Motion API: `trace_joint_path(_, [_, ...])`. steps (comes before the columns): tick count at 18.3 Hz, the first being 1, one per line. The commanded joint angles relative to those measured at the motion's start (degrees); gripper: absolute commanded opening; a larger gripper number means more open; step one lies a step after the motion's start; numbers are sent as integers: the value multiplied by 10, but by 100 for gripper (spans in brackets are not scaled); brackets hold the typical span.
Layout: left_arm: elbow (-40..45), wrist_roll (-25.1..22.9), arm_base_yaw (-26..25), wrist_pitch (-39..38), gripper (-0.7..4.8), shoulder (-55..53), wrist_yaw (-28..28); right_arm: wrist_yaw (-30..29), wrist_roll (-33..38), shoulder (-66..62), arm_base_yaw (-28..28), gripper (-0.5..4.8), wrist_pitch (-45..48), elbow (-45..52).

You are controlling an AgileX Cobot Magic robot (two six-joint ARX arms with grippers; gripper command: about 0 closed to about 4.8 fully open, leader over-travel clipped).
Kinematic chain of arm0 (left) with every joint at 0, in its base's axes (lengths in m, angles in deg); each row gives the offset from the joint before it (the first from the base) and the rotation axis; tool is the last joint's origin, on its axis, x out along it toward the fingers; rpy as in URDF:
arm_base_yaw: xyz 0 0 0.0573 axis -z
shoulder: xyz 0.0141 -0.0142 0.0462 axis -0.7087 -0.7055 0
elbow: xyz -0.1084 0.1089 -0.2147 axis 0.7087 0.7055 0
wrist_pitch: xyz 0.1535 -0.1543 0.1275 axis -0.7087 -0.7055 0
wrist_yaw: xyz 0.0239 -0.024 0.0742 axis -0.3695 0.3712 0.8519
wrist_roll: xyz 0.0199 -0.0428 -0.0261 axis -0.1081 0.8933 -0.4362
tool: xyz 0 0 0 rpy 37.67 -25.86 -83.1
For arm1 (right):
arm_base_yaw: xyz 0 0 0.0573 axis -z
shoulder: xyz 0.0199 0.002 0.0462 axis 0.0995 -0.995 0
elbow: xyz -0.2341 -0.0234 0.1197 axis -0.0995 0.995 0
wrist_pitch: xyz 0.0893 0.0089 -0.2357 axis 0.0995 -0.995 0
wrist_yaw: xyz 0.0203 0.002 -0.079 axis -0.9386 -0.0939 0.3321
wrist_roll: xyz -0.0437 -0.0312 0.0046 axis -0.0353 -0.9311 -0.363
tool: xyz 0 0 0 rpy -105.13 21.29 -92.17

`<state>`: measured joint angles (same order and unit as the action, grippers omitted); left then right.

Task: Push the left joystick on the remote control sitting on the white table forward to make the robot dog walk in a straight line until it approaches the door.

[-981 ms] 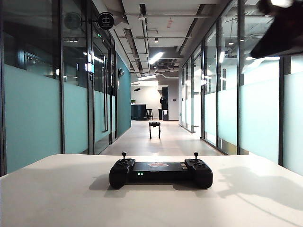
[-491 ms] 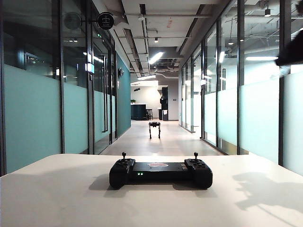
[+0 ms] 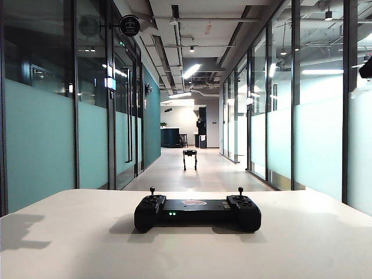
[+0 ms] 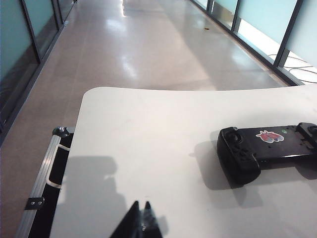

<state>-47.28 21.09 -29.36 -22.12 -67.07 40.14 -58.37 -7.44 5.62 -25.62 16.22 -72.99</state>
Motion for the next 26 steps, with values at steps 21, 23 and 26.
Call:
trace_joint_path(21, [-2,1,0,3,-4,-1,-3,-68,-2,214,222,-2,102,161])
trace_joint_path(23, [-2,1,0,4,-4,-1,-3,-91,-2,214,245,-2,108,169])
trace_joint_path(26, [-2,1,0,3,-5,-1,-3,-87,-2,214,261,-2,105,171])
